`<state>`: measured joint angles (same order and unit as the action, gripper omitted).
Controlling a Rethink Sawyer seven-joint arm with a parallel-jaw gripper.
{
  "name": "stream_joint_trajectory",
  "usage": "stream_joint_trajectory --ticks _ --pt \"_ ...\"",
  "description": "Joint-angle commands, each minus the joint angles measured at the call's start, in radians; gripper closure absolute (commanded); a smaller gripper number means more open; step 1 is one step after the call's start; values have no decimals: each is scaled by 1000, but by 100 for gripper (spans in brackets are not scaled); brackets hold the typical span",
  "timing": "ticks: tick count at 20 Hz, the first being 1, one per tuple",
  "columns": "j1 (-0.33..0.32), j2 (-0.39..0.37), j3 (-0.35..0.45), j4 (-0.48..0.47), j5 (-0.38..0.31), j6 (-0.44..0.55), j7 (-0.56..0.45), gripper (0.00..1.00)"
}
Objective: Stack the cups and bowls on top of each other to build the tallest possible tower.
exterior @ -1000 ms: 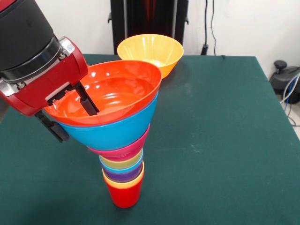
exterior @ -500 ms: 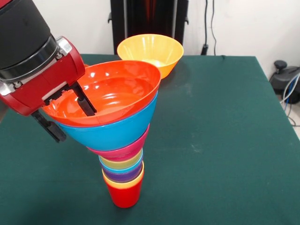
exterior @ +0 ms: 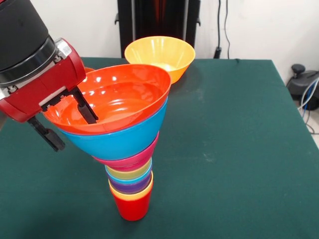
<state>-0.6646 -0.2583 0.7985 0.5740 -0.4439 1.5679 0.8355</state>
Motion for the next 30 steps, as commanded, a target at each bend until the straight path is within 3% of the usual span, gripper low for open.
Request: stream_joint_trajectory --ticks 1,9,16,25,30 --pt "53 15 -59 8 16 49 230 0" --pt "69 30 -56 -44 14 79 235 0" --pt "66 25 -69 -20 38 72 251 0" --pt "90 49 -54 -89 14 101 252 0" --pt "86 44 -66 -72 23 90 253 0"
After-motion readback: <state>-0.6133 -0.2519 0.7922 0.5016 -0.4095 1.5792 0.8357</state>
